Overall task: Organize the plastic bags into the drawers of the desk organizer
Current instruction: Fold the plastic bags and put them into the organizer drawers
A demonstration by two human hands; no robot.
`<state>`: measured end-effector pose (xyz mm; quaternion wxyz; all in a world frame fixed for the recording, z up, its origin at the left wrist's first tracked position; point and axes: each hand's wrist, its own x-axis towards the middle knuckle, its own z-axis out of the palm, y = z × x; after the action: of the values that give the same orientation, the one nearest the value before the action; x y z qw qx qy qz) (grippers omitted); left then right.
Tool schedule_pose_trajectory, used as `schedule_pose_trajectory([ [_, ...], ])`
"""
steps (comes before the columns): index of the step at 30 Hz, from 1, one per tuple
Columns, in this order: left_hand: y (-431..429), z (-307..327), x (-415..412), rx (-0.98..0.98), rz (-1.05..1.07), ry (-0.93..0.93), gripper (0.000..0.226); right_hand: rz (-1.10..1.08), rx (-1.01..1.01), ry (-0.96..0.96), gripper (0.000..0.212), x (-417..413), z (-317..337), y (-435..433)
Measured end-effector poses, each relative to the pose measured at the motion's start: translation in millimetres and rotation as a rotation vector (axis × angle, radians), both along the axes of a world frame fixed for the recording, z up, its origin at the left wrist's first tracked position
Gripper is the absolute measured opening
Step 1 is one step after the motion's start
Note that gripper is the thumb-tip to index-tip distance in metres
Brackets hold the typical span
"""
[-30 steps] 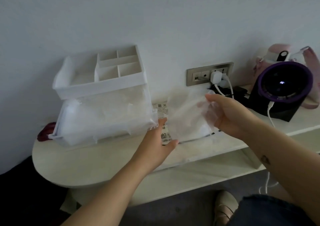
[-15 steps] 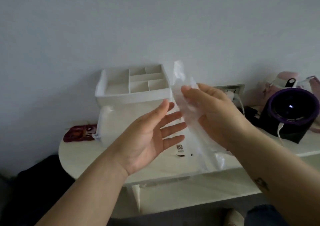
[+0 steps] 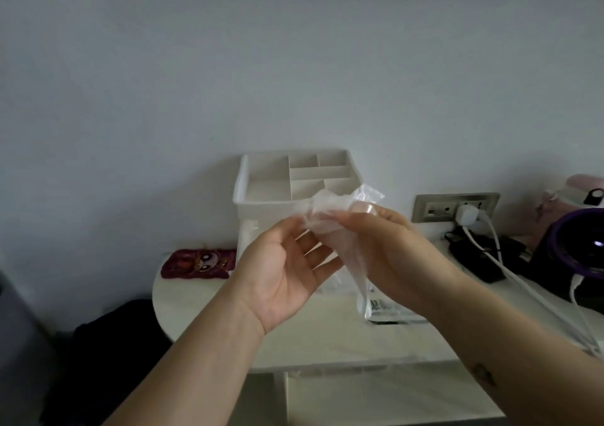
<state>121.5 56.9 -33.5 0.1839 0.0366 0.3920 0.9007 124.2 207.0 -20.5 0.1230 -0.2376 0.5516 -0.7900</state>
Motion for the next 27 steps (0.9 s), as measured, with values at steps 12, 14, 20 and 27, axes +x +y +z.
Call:
schedule_pose_trajectory([
  [12,-27,2,-15,0.075,0.007,-0.053,0.035,-0.442,-0.668,-0.220,0.022,-16,33,43],
  [14,-34,4,-18,0.047,0.012,-0.059,0.033,-0.616,-0.621,-0.124,0.023,-17,40,55],
  [20,-45,21,-24,-0.051,-0.109,0.022,0.036,-0.606,0.850,0.508,0.035,-19,37,52],
  [27,-49,52,-22,-0.231,-0.292,0.252,0.035,-0.118,1.141,0.512,0.064,-36,42,33],
])
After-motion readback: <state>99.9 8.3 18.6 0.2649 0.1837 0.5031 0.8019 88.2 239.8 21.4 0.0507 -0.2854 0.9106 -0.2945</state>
